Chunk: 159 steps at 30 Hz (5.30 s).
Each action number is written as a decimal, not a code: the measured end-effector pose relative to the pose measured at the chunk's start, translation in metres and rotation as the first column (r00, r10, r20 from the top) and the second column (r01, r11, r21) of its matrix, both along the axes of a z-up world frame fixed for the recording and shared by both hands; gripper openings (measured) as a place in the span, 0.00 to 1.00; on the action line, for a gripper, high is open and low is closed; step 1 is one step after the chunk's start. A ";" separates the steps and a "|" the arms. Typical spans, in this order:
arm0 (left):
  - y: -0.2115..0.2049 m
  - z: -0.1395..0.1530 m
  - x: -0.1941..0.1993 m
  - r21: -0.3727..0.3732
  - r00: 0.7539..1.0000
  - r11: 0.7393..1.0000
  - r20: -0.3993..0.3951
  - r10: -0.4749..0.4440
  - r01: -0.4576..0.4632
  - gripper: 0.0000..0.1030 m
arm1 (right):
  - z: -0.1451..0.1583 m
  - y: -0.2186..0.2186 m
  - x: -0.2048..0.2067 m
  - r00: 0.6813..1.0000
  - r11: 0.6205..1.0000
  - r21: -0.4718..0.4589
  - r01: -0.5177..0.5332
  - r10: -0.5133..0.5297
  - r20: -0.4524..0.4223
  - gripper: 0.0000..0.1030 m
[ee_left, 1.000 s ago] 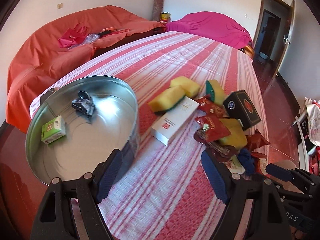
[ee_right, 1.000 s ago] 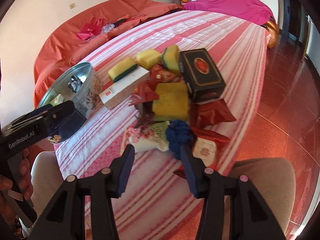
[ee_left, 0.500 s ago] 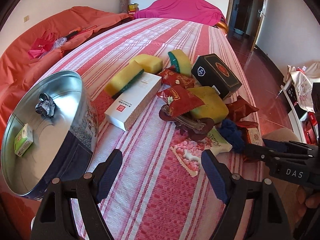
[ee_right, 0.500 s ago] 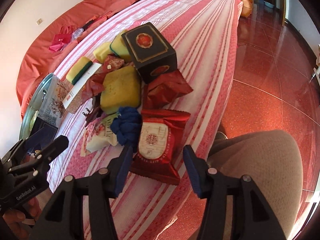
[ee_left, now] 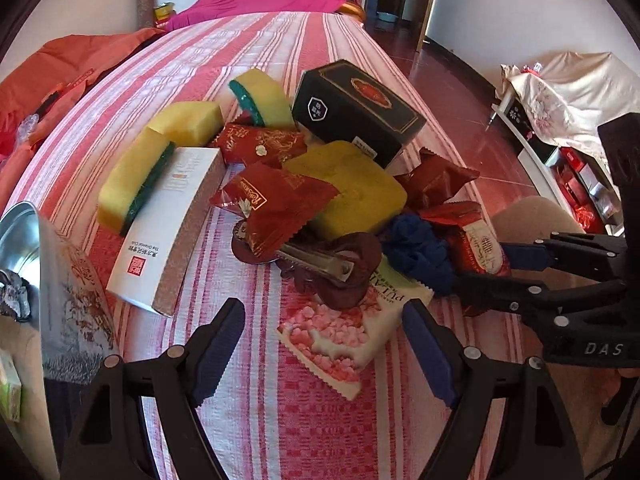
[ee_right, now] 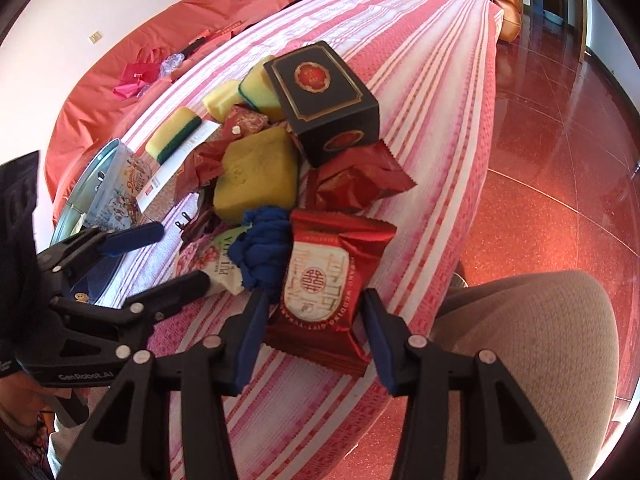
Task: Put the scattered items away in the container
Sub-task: 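Grasp the pink candy packet with the left gripper while the right gripper grasps the red snack packet, then release the candy packet into the tin with the left gripper while the right gripper releases the red packet, then grasp the brown hair clip with the left gripper while the right gripper grasps the blue knitted item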
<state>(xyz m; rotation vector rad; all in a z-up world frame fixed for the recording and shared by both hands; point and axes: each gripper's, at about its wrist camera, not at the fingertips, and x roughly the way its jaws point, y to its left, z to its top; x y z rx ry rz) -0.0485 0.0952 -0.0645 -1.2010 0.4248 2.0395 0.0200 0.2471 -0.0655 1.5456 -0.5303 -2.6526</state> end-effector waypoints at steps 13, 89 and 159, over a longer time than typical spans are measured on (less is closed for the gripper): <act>-0.006 -0.005 0.018 0.010 0.999 0.999 -0.024 0.037 -0.037 0.63 | 0.000 -0.001 0.000 1.000 1.000 0.006 -0.004 0.004 -0.010 0.47; -0.213 0.092 -0.013 0.330 0.753 0.733 -0.089 0.651 -0.595 0.20 | 0.094 -0.161 -0.094 0.922 0.914 -0.159 -0.373 0.347 -0.169 0.32; -0.100 0.038 0.047 0.190 0.798 0.803 -0.122 0.590 -0.565 0.77 | -0.004 -0.032 -0.031 0.981 0.988 -0.013 -0.152 0.150 -0.122 0.35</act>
